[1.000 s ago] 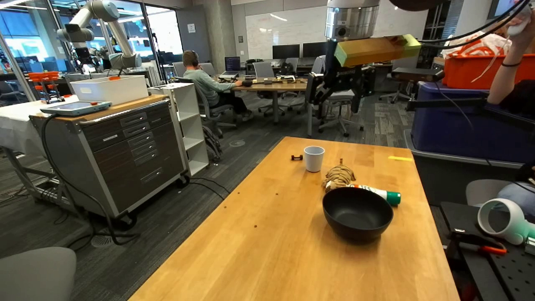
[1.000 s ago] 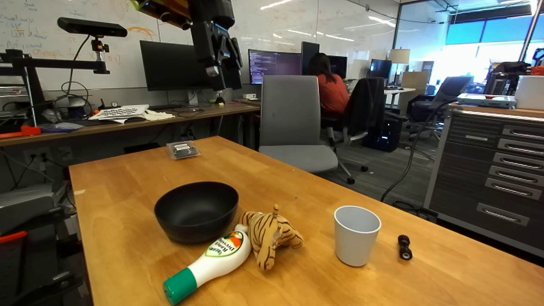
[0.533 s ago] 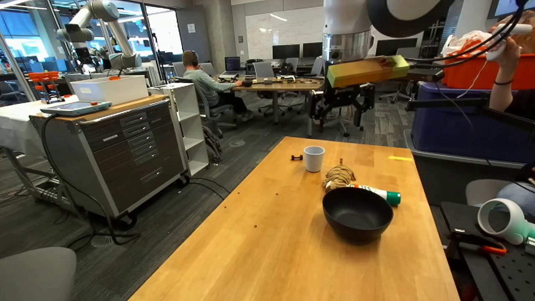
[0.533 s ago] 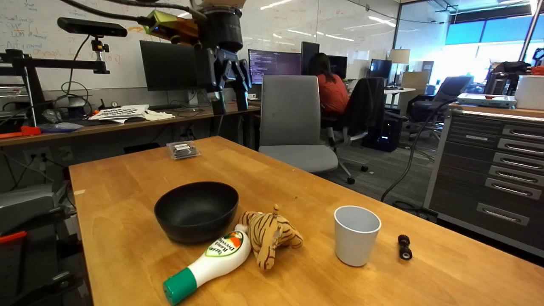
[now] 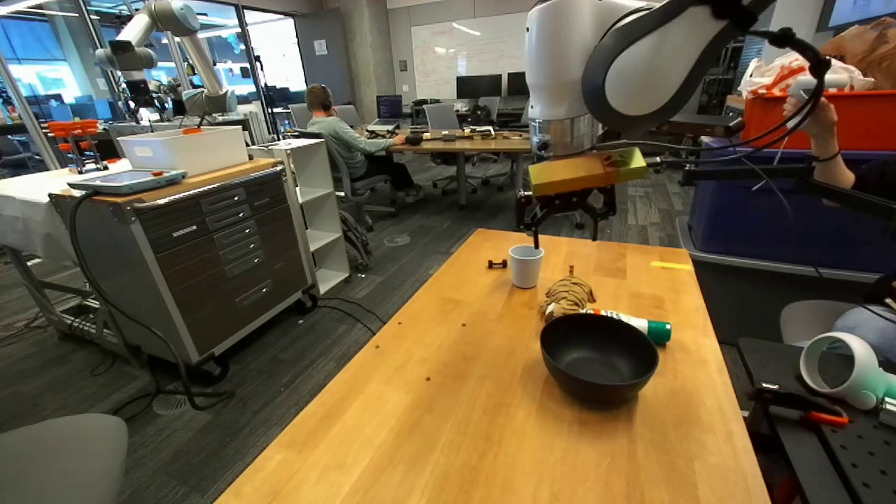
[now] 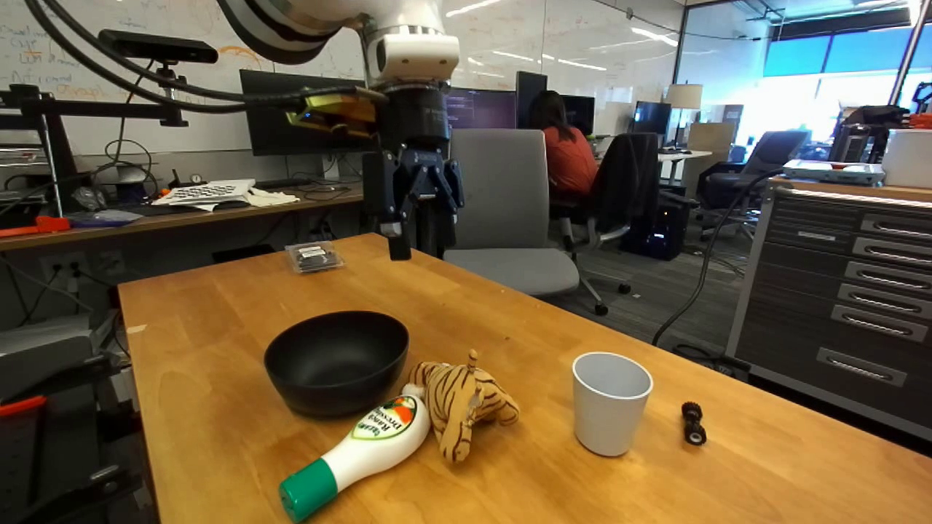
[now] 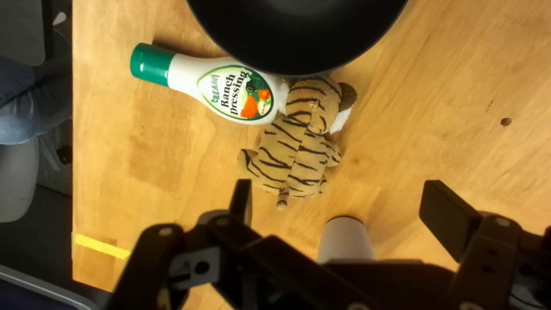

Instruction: Pick this stuffed tiger and place it in the bowl

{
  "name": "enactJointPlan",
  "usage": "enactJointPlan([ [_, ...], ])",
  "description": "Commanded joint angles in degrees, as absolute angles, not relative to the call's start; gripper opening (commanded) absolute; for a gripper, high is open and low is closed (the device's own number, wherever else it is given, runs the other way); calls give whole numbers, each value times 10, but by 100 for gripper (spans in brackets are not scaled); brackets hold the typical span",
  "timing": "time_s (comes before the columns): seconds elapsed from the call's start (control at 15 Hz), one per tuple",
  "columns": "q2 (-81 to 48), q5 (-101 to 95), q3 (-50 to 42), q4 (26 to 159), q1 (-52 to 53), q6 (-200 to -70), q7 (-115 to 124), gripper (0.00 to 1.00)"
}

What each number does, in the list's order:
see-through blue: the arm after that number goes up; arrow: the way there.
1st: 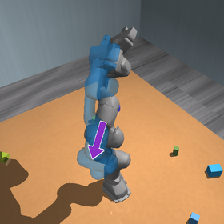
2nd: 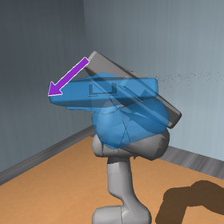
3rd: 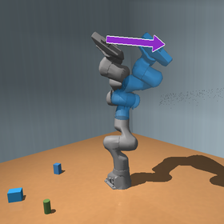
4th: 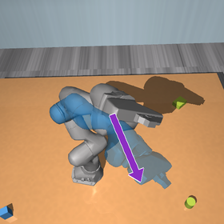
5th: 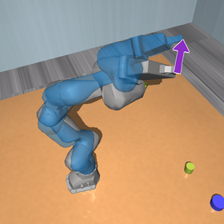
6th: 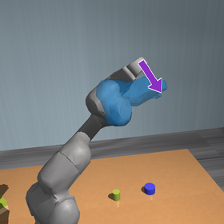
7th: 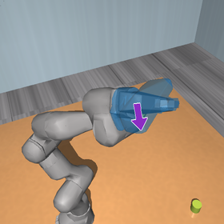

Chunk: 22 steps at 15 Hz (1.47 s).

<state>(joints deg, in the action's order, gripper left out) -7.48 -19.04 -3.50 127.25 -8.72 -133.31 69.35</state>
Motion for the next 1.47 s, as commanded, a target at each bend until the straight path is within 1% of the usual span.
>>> enactJointPlan([
  [0.0, -139, -191, -63, 1218, -68, -1328, 682, 100],
  [0.53, -233, -197, -101, 1172, -37, -1312, 670, 100],
  [1.4, -275, -200, -124, 1175, -2, -1304, 630, 100],
])
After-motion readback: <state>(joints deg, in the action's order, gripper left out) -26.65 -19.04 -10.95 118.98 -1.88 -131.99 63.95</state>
